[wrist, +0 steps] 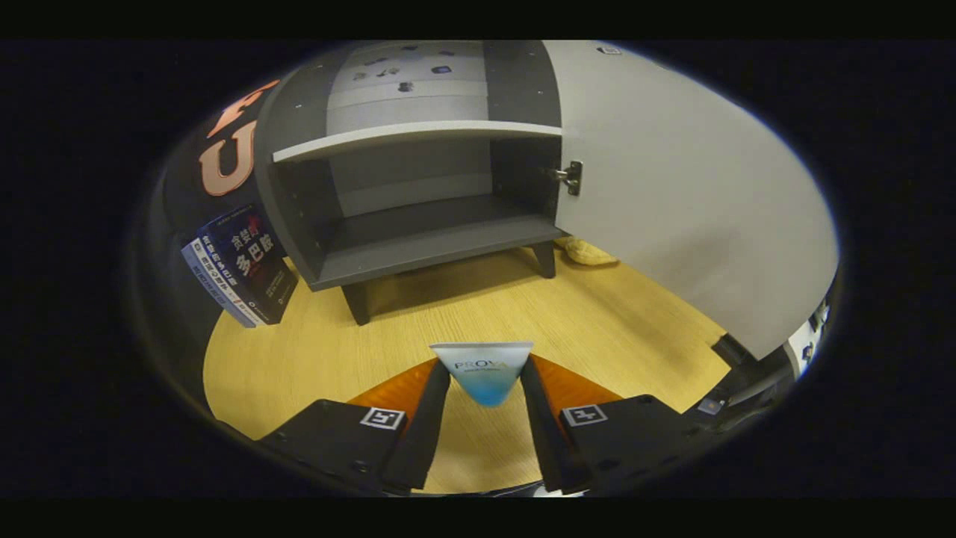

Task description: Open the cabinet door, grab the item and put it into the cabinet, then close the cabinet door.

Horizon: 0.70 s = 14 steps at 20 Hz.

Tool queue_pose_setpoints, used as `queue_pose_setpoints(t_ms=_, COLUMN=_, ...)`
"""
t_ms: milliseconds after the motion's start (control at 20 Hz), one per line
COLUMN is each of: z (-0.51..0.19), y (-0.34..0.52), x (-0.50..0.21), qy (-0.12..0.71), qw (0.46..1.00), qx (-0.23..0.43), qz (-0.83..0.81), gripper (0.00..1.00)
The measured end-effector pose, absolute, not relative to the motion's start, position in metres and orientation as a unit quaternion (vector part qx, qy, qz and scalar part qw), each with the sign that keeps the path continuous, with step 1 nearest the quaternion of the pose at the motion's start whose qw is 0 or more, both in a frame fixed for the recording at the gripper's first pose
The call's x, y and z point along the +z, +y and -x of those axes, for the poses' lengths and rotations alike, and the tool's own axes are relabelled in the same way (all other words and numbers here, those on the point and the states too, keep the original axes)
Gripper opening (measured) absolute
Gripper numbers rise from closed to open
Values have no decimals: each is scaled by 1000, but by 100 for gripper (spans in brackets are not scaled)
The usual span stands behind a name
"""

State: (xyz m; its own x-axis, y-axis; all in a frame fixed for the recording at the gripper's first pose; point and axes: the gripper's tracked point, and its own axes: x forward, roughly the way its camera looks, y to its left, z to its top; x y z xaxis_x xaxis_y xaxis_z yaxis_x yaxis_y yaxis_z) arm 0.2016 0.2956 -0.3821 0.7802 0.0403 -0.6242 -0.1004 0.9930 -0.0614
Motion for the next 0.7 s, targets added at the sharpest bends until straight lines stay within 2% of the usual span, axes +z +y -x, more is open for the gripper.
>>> queue_pose_setpoints(t_ms=200, z=-212, y=318, x=-328, qy=324, qw=941, qx=81, qz=50, gripper=63)
queue_pose_setpoints(t_ms=700, z=-261, y=371, x=-164, qy=236, qw=957, qx=152, qz=67, gripper=62)
